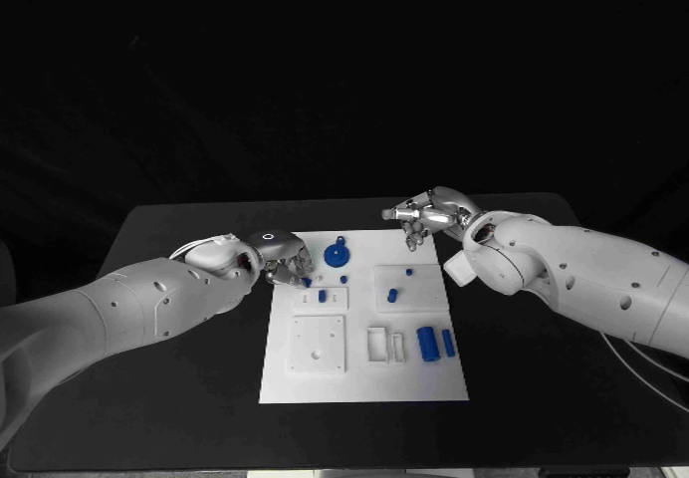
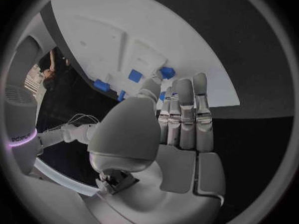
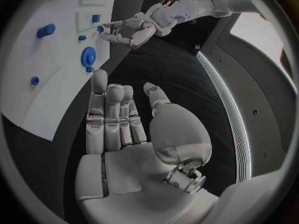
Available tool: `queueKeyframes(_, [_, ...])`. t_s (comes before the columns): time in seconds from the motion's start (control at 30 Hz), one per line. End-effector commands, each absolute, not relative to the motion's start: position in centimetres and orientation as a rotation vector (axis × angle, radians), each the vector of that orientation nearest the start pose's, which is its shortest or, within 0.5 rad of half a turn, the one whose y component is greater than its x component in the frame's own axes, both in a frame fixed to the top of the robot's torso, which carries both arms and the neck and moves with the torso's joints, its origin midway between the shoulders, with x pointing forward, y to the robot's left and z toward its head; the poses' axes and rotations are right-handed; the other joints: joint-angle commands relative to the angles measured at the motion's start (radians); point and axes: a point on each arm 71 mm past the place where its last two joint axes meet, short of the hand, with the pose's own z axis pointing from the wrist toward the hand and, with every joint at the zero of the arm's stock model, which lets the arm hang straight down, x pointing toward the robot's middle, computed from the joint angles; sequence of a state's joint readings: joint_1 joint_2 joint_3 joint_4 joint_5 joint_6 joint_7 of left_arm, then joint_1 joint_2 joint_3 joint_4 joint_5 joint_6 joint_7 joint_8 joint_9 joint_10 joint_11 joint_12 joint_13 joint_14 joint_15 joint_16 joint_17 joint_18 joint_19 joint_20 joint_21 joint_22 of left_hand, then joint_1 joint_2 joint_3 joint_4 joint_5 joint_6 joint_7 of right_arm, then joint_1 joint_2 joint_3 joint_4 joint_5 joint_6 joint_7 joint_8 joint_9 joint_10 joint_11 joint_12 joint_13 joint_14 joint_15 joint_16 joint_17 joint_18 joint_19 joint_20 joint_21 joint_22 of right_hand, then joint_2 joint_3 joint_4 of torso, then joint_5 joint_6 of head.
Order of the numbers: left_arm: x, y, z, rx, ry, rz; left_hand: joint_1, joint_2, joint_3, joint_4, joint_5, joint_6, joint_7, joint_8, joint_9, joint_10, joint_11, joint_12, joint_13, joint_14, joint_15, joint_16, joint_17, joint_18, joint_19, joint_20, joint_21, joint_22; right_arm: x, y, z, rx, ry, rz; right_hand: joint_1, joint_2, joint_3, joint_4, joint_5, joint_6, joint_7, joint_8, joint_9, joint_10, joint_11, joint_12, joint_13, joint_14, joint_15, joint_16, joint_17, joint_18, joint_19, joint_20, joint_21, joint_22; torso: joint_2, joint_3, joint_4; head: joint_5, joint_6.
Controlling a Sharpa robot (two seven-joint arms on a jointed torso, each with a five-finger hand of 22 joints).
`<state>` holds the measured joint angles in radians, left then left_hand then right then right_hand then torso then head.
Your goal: Assemble the parts on the task board
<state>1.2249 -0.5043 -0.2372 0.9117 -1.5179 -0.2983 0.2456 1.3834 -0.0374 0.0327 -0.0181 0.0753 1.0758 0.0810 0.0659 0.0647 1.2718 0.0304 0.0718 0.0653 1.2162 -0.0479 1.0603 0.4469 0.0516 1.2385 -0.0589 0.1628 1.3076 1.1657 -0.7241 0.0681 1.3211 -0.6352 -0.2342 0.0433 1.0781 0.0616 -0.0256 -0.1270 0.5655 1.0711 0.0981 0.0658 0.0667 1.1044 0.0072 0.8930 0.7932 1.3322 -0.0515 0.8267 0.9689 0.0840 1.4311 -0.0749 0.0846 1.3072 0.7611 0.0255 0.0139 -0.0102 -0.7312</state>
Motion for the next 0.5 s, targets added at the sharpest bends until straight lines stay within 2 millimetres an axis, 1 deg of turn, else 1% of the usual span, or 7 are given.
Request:
queueKeyframes(0.03, [55.33, 19.02, -26.02, 0.501, 1.743, -0.557, 0.011, 0.0, -0.002, -0.002, 0.004, 0.009, 0.001, -0.003, -0.001, -0.002, 0.001, 0.005, 0.001, -0.002, 0.002, 0.003, -0.001, -0.01, 0.007, -0.003, -0.004, 0.019, 52.81, -20.0, -18.52, 0.634, 1.734, 1.142, -0.004, -0.002, 0.004, 0.0, 0.006, 0.006, -0.001, -0.003, -0.001, 0.003, -0.006, 0.002, 0.001, 0.0, -0.005, 0.0, 0.0, 0.0, 0.007, 0.001, -0.002, 0.001, 0.0, 0.001, -0.0007, 0.0, -0.002])
queueKeyframes(0.23, [55.41, 19.01, -26.56, 0.497, 1.757, -0.537, 0.022, 0.011, 0.001, -0.009, 0.005, 0.022, 0.002, -0.003, -0.001, 0.001, 0.001, 0.006, 0.001, -0.001, 0.002, 0.006, 0.0, -0.009, 0.01, -0.003, -0.003, 0.02, 52.82, -19.99, -18.53, 0.634, 1.734, 1.142, -0.004, -0.002, 0.004, 0.0, 0.006, 0.006, -0.001, -0.003, -0.001, 0.003, -0.006, 0.002, 0.001, 0.0, -0.005, 0.0, 0.0, 0.0, 0.007, 0.001, -0.002, 0.001, 0.0, 0.0009, -0.0012, -0.003, -0.002])
queueKeyframes(0.4, [55.57, 19.26, -26.84, 0.493, 1.765, -0.515, 0.036, 0.025, 0.008, -0.019, 0.004, 0.036, 0.002, -0.003, 0.0, 0.004, 0.0, 0.007, 0.001, 0.0, 0.001, 0.007, 0.0, -0.008, 0.01, -0.004, -0.002, 0.021, 52.82, -20.01, -18.53, 0.634, 1.734, 1.142, -0.004, -0.002, 0.004, 0.0, 0.006, 0.006, -0.001, -0.003, -0.001, 0.003, -0.006, 0.002, 0.001, 0.0, -0.005, 0.0, 0.0, 0.0, 0.007, 0.001, -0.002, 0.001, 0.0, 0.001, -0.0001, -0.004, -0.003])
queueKeyframes(0.5, [55.69, 19.45, -26.98, 0.49, 1.77, -0.499, 0.04, 0.028, 0.01, -0.022, 0.004, 0.039, 0.001, -0.003, -0.001, 0.005, 0.0, 0.007, 0.001, 0.0, 0.001, 0.008, 0.0, -0.008, 0.01, -0.004, -0.001, 0.021, 52.82, -20.01, -18.52, 0.634, 1.734, 1.142, -0.004, -0.002, 0.004, 0.0, 0.006, 0.006, -0.001, -0.003, -0.001, 0.003, -0.006, 0.002, 0.001, 0.0, -0.005, 0.0, 0.0, 0.0, 0.007, 0.001, -0.002, 0.001, 0.0, 0.0007, 0.0003, -0.005, -0.003])
